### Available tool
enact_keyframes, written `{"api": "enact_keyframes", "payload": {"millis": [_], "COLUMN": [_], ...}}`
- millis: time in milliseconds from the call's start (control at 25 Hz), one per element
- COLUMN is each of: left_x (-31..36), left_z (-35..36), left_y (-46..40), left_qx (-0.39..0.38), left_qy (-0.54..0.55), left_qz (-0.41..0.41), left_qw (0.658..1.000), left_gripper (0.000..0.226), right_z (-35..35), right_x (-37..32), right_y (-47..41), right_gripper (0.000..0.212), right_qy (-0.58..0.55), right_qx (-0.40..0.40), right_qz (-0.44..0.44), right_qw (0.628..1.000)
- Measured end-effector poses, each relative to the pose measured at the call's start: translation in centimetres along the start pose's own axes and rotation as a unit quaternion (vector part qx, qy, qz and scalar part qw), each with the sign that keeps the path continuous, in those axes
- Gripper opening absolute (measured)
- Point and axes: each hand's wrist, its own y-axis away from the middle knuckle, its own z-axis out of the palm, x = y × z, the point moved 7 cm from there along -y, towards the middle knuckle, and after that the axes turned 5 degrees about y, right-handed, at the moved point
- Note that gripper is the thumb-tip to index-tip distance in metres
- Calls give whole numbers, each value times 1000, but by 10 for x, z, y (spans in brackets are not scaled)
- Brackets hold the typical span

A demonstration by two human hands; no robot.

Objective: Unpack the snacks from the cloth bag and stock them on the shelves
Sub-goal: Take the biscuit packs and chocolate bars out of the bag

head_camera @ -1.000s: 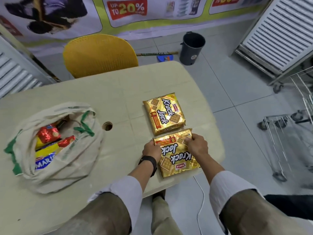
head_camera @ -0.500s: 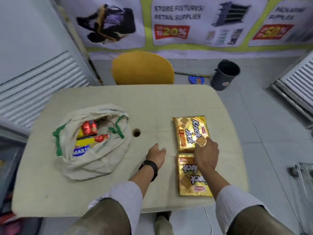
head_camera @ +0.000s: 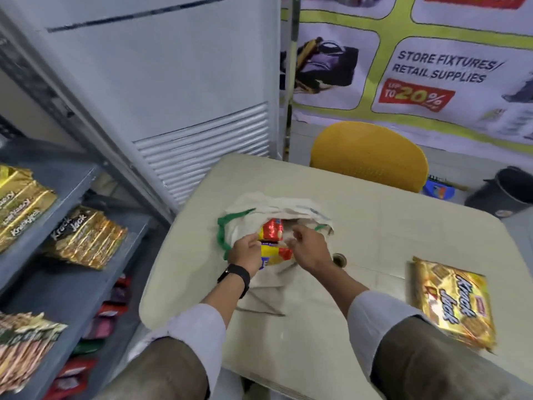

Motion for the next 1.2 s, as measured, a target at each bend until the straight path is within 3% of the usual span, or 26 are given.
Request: {"api": "enact_keyframes", "payload": {"millis": [80, 320, 520, 640, 880, 1080, 1200], "left_x": [-3, 17, 15, 6, 5, -3, -3], "left_z": [2, -31, -57, -59, -62, -60, -71], "left_y": [-16, -67, -126, -139, -118, -115, -116], "left_qx": [-11, 53, 7, -14, 76, 71, 105], "left_qy": [-37, -168, -166, -168, -114, -118, -73], "left_qz": [12, 79, 28, 3, 55, 34, -3], "left_qw": [999, 981, 986, 986, 989, 990, 992], "left_gripper": [42, 52, 60, 56, 44, 41, 34], "right_z": [23, 45, 56, 64, 62, 54, 40], "right_x": [-10, -42, -67, -65, -41, -23, -18], "right_y": [-18, -71, -124, -131, -99, -95, -85], "right_gripper": [34, 40, 50, 58, 80, 70, 73], "right_qy": [3, 36, 69, 73, -43, -141, -174], "right_qx": [-22, -27, -28, -36, 71, 75, 98], "right_qz": [6, -31, -67, -44, 92, 137, 109], "right_qw": [1000, 999, 995, 996, 992, 978, 974]}}
